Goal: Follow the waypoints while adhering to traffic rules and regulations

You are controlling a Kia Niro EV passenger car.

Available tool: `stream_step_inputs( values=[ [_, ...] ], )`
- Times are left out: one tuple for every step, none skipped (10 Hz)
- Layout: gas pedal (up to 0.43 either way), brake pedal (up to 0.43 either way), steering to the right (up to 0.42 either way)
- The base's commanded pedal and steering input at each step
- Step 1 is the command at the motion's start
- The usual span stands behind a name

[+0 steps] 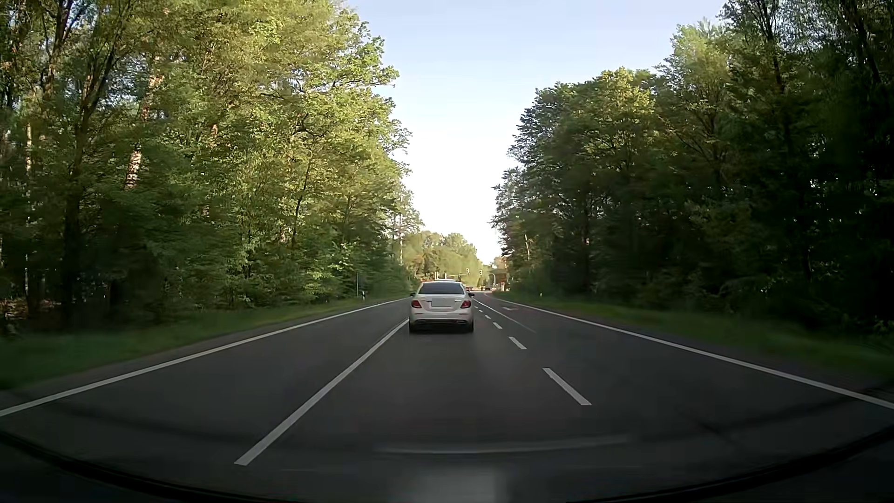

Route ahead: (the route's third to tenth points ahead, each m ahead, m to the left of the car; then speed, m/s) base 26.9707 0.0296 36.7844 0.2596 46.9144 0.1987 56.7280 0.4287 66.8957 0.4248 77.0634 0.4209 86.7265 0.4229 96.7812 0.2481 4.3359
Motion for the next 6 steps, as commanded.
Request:
stream_step_inputs(
  values=[
    [0.0, 0.0, 0.001],
    [0.0, 0.0, 0.001],
    [0.0, 0.0, 0.001],
    [0.0, 0.0, 0.001],
    [0.0, 0.0, 0.001],
    [0.0, 0.0, 0.001]
  ],
)
